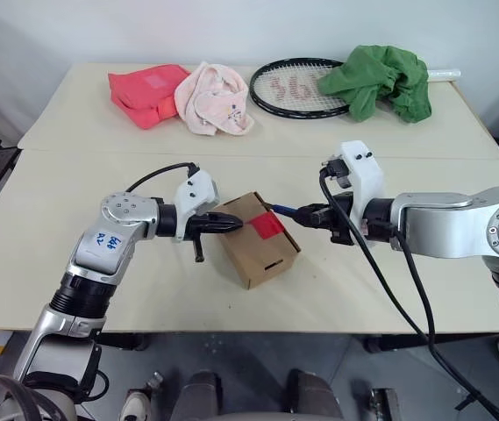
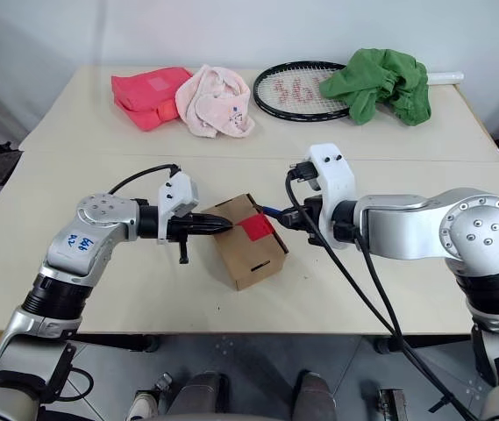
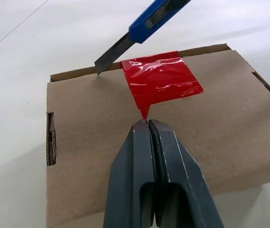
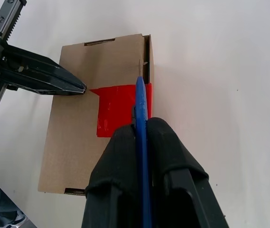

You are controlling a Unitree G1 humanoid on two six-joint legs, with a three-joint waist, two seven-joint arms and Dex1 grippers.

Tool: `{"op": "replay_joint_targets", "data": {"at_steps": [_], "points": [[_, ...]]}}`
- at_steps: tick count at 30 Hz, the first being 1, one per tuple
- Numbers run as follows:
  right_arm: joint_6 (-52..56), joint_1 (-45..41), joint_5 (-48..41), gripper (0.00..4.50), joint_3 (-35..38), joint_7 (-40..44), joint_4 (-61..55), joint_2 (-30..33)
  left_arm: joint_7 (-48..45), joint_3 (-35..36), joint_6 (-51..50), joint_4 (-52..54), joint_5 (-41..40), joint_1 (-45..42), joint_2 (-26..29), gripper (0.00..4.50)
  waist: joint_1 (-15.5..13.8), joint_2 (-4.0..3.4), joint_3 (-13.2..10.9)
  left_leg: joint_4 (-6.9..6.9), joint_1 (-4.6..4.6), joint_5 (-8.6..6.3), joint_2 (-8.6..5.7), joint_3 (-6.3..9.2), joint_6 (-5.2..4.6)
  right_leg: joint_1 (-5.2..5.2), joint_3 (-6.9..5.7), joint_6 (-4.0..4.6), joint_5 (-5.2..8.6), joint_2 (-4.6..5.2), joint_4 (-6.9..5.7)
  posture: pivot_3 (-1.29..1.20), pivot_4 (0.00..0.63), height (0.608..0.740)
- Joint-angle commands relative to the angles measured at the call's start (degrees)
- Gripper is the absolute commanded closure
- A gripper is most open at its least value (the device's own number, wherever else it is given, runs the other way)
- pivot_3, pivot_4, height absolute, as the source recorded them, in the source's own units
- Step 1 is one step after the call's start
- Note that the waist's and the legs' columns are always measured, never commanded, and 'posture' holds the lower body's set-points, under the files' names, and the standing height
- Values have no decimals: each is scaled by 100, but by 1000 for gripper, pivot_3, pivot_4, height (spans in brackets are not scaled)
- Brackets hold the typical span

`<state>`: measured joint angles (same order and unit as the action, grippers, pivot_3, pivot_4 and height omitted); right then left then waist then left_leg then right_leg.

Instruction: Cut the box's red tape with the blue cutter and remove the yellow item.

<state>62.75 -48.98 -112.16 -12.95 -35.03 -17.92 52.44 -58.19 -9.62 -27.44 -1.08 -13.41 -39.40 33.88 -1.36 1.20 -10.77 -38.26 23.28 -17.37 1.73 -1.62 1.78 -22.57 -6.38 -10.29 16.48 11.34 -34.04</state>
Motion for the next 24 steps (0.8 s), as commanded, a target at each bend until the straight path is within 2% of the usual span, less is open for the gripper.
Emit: {"op": "replay_joint_targets", "data": {"at_steps": [1,24], "points": [[-45,65,-84,4399,173,-11,-185,108,43,9,34,73,33,5,-15,4476,0,0,0,0,0,0,0,0,0,0,0,0,0,0,0,0,150,740],[-183,857,-84,4399,768,516,-212,-30,27,-23,17,116,34,5,16,4476,-2,0,0,-2,-1,0,0,-2,0,0,0,0,0,0,0,0,150,740]]}}
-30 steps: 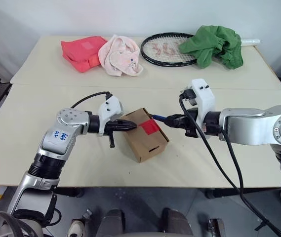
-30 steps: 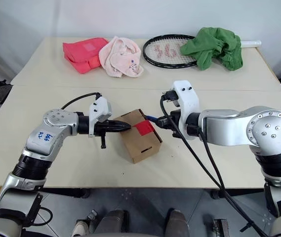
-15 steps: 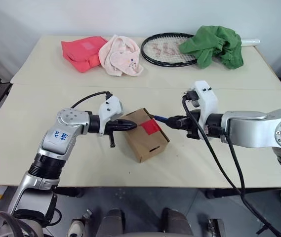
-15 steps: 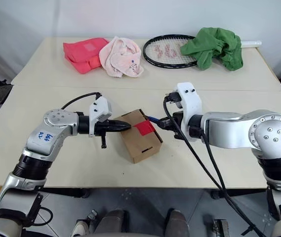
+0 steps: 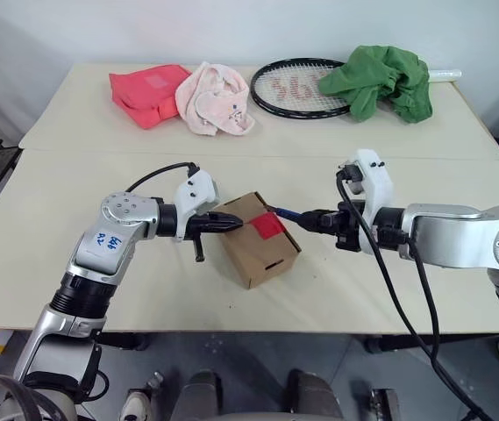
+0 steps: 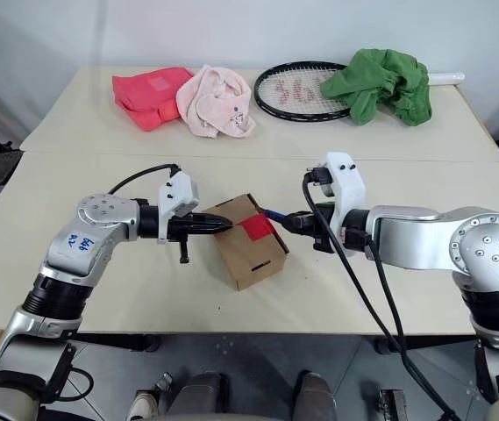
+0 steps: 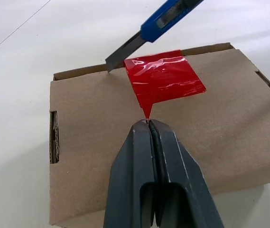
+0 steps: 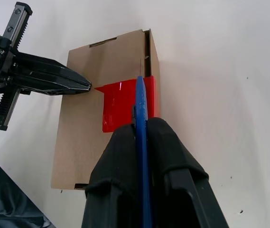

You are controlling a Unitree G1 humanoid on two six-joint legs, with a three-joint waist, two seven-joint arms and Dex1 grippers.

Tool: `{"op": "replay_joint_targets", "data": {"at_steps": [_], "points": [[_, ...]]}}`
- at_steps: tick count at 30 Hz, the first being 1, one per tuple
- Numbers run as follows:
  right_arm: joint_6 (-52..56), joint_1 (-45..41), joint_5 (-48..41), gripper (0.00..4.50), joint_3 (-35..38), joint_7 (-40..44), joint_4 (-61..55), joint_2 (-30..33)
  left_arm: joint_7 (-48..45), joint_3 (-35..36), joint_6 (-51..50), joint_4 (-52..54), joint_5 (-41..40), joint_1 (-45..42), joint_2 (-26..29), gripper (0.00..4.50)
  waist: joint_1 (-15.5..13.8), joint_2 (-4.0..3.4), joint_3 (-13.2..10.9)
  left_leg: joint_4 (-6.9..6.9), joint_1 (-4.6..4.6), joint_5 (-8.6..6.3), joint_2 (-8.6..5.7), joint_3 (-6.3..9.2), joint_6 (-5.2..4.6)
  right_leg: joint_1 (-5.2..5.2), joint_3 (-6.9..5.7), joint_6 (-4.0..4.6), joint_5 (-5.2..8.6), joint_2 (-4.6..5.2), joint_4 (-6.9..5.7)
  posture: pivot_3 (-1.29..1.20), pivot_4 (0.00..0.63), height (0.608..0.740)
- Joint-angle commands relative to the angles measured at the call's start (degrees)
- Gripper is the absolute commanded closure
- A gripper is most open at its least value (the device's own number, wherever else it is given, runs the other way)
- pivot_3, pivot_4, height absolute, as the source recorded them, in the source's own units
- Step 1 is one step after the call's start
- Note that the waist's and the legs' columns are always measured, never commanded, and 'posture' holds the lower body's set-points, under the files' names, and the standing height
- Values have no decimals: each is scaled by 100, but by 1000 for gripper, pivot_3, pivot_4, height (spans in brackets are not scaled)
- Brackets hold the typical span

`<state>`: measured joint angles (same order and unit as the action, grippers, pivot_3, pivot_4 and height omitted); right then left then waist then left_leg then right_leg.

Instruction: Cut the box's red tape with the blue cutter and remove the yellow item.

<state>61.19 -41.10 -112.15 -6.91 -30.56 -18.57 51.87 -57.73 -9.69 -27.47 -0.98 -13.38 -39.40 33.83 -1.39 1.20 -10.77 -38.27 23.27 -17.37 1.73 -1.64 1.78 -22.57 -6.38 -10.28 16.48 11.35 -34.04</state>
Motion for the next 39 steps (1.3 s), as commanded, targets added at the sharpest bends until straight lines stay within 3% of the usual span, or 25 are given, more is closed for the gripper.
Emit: {"op": "replay_joint_targets", "data": {"at_steps": [1,12,39], "points": [[-36,98,-85,4399,185,75,-143,12,-17,-16,24,104,32,8,18,4476,0,0,0,0,0,0,0,0,0,0,0,0,0,0,0,0,150,740],[-156,106,-85,4399,434,-43,-7,-249,-4,-36,79,53,75,-27,0,4476,0,0,0,-3,0,0,0,-2,0,0,1,1,0,0,0,0,150,740],[124,-178,-85,4399,-157,-384,-117,-31,18,-43,83,63,100,-32,17,4476,3,0,0,-3,-1,0,0,-2,0,0,1,1,-1,1,-1,0,150,740]]}}
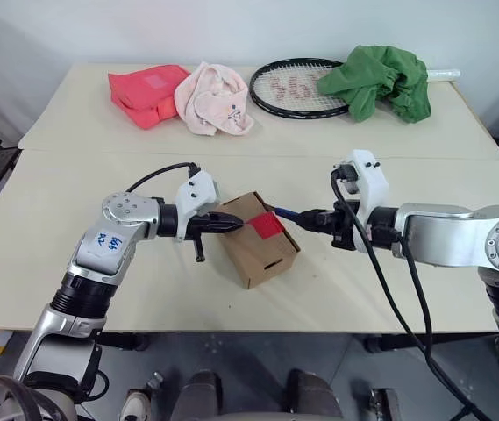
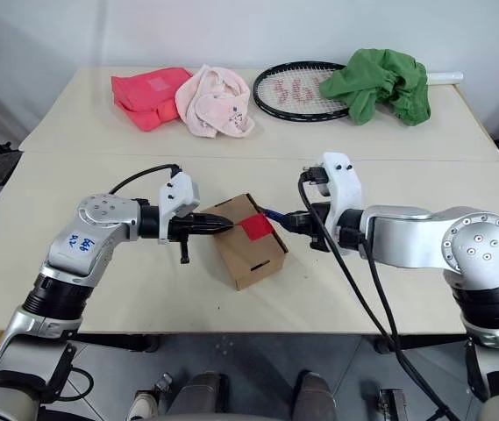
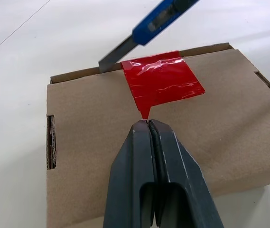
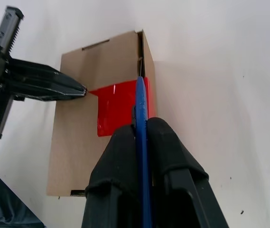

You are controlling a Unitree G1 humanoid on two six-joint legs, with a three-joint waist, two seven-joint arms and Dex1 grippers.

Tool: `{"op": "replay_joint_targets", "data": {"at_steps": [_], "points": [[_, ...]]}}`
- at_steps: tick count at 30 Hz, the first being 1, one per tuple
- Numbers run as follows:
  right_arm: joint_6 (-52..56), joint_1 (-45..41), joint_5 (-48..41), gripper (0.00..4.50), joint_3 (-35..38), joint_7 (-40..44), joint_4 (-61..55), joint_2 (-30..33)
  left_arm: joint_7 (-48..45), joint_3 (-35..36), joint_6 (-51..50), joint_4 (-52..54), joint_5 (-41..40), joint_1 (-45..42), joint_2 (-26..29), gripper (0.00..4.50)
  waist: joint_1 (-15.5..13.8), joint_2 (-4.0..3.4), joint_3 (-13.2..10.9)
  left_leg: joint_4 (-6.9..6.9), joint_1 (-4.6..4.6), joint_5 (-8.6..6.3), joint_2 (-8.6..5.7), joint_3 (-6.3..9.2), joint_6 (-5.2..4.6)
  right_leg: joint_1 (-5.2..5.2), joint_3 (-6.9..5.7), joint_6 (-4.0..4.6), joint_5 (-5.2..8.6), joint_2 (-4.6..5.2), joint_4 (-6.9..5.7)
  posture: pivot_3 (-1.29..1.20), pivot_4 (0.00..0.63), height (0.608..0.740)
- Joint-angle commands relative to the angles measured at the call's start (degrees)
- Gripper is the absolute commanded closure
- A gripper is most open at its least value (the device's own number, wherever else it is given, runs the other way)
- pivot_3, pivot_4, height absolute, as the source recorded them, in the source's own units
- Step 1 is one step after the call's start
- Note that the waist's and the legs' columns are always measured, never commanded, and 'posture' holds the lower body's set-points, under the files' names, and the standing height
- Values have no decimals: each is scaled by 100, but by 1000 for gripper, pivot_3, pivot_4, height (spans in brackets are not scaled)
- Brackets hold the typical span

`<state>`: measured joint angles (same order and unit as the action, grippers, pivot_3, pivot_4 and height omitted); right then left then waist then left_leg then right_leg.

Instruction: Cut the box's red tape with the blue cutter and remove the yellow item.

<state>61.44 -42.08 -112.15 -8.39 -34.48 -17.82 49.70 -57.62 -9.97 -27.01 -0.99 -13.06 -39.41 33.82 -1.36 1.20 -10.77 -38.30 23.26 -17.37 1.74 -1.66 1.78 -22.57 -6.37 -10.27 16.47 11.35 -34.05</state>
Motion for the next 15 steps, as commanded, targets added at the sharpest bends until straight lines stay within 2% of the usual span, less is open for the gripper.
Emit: {"op": "replay_joint_targets", "data": {"at_steps": [1,5,11,15], "points": [[143,-78,-85,4399,-64,15,-196,253,9,-17,34,57,70,-41,15,4476,0,0,0,0,0,0,0,0,0,0,0,0,0,0,0,0,150,740],[275,-216,-85,4399,-312,-22,-208,434,18,-40,26,28,82,-80,-4,4476,-4,0,0,0,-1,0,0,0,0,0,0,0,0,0,-1,0,150,740],[461,-830,-85,4399,-912,-74,-142,331,-10,-94,46,-42,97,-117,-53,4476,2,0,0,-4,-1,0,1,-2,0,0,1,0,0,1,-3,0,150,740],[559,-940,-85,4399,-1218,-52,-79,325,9,-167,95,-115,115,-115,-192,4476,17,-1,1,-3,-6,0,3,-5,0,0,1,1,-1,1,-5,0,150,740]]}}
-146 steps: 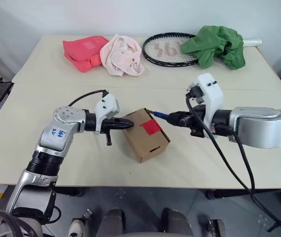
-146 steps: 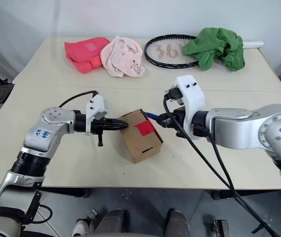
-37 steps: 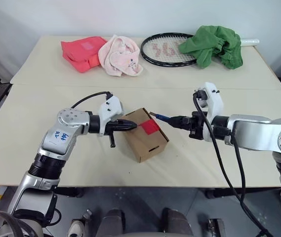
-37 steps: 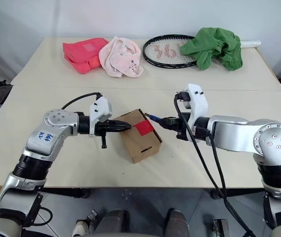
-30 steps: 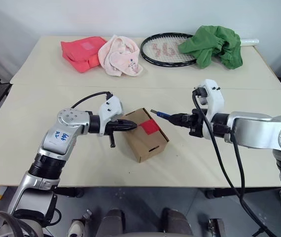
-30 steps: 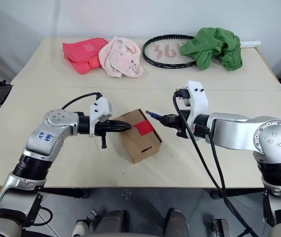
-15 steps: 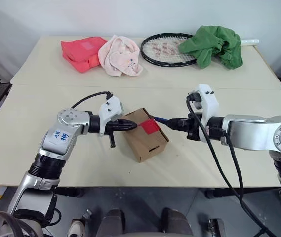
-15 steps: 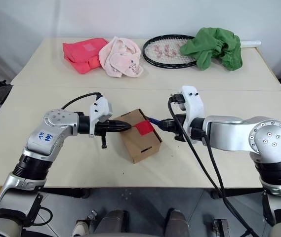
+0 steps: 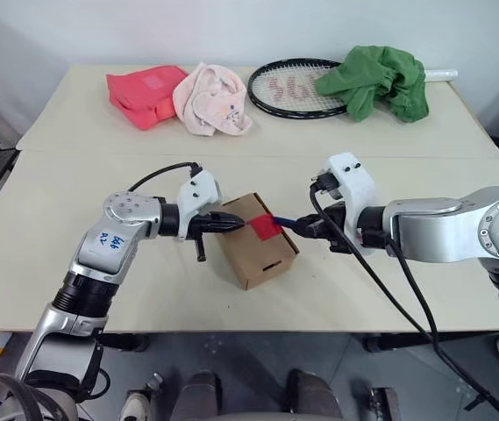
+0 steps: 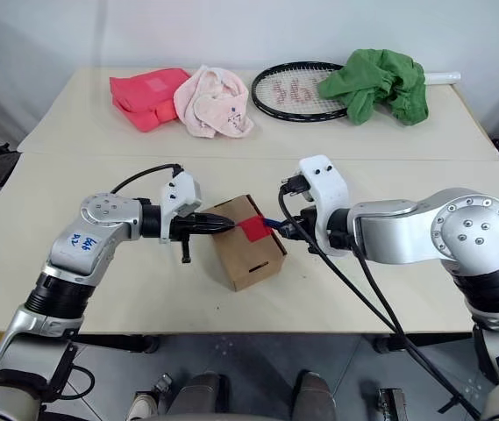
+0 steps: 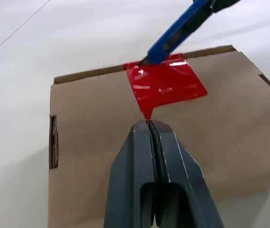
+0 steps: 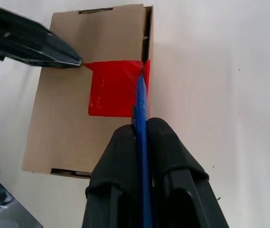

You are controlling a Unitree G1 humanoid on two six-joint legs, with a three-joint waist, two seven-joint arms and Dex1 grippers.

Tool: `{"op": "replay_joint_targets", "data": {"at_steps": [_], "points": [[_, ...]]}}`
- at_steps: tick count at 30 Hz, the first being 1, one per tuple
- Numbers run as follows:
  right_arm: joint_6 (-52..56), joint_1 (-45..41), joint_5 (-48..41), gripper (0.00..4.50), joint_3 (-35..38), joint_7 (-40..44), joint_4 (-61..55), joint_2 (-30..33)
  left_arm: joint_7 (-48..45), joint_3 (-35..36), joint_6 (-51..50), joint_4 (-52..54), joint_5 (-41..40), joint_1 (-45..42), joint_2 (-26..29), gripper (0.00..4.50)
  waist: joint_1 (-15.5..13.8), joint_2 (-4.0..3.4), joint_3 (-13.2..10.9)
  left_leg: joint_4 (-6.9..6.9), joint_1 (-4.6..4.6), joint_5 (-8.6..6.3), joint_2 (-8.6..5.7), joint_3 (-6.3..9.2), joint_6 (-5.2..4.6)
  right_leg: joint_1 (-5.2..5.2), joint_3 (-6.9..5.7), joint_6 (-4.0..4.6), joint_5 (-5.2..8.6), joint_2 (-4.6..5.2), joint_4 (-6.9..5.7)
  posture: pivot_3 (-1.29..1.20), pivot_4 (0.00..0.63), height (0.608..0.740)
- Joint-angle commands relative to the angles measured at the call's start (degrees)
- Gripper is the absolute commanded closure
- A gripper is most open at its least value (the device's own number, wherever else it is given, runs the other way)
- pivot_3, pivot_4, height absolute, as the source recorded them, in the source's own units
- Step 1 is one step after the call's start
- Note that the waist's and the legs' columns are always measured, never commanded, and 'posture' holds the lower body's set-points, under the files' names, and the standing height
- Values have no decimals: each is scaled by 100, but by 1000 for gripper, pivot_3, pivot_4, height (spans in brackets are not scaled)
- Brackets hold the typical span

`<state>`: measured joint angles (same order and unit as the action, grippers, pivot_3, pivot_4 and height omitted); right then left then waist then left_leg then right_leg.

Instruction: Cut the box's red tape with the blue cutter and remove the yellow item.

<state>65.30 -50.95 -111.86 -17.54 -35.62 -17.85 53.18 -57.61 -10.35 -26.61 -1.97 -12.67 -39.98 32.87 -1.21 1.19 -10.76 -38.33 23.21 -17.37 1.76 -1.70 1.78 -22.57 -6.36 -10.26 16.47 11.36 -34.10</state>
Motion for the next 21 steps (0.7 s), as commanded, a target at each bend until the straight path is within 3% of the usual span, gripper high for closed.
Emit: {"op": "replay_joint_targets", "data": {"at_steps": [1,13,21], "points": [[181,-76,-114,4399,-344,36,-35,-56,19,-153,65,-21,91,-44,-144,4476,6,0,0,0,-2,0,0,-2,0,0,0,0,0,0,0,0,150,740],[482,-462,-114,4399,-469,71,333,-59,109,-479,188,-3,421,109,-245,4476,34,-1,5,-6,-11,0,6,-11,0,1,1,8,-5,0,-7,0,150,740],[459,-298,-114,4399,-545,549,-11,496,159,-716,114,-60,658,79,-215,4476,-16,0,7,-6,-11,-1,6,-13,-1,2,1,9,-5,1,-5,0,150,740]]}}
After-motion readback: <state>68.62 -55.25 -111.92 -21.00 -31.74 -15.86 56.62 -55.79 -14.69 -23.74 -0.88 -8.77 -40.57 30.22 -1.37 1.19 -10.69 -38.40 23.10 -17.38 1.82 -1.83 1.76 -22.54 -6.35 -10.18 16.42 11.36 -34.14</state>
